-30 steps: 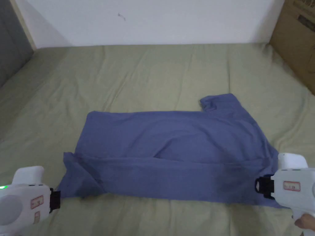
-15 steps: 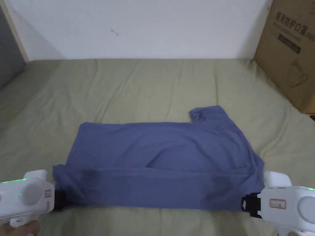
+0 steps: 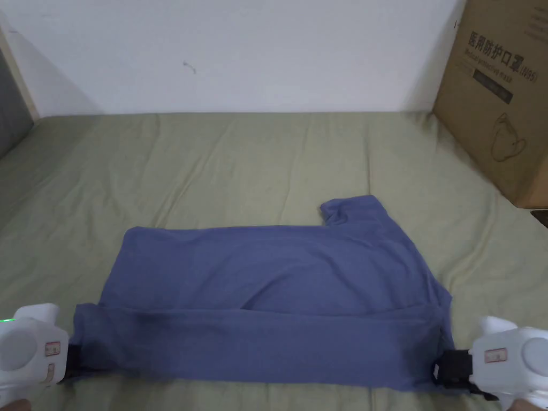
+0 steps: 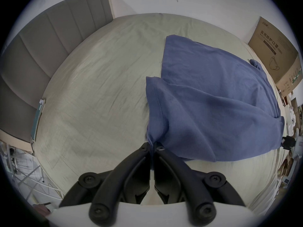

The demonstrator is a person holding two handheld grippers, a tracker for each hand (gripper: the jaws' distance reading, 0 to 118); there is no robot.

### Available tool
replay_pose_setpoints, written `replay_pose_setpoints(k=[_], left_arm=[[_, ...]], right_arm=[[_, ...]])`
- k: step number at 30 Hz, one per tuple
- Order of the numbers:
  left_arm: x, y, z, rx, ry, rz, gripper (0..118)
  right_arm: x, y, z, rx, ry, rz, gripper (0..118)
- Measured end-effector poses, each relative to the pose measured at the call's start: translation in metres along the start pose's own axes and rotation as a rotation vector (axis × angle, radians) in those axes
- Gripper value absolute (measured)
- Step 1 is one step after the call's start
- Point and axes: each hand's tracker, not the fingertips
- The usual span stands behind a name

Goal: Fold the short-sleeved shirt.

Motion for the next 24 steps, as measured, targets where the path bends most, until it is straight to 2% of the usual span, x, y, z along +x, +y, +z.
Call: replay_pose_setpoints(k=[1,2,3,4,5,6,8,13,17,20,24], left_arm=[[0.001,-0.002,0.002,0.000,-0.001,0.000,2],[0.001,-0.002,0.002,0.002,-0.007,0.002,2],[0.000,-0.001,0.003,0.004,-0.011,0.008,2],[0.000,0.001,0.004,0.005,-0.012,0.014,2],[-0.002,0.001,0.004,0.002,-0.014,0.017,2],[-0.002,0.002,0.006,0.000,-0.015,0.014,2],[-0.003,0.001,0.012,0.004,-0.015,0.003,2],[-0.016,-0.012,0.034,0.021,-0.015,-0.029,2],[-0.020,-0.041,0.055,0.019,-0.005,-0.069,2],[-0.019,-0.067,0.064,0.002,0.006,-0.106,2],[-0.016,-0.096,0.067,0.017,0.035,-0.151,2]], right_arm=[[-0.003,-0.003,-0.002,0.028,-0.081,0.005,41],[-0.007,-0.004,0.001,0.040,-0.041,-0.018,34],[-0.009,-0.004,0.007,0.054,-0.040,-0.027,17],[-0.009,-0.003,0.011,0.062,-0.009,-0.029,9],[-0.012,-0.004,0.013,0.050,0.039,-0.049,8],[-0.014,-0.004,0.014,0.048,-0.011,-0.032,8],[-0.014,-0.005,0.019,0.046,-0.011,-0.013,8],[-0.001,-0.013,0.053,0.076,0.015,-0.025,8],[0.012,-0.043,0.071,0.070,0.002,-0.004,8],[0.021,-0.072,0.080,0.047,0.010,-0.021,8],[0.020,-0.104,0.087,0.045,-0.007,0.000,8]])
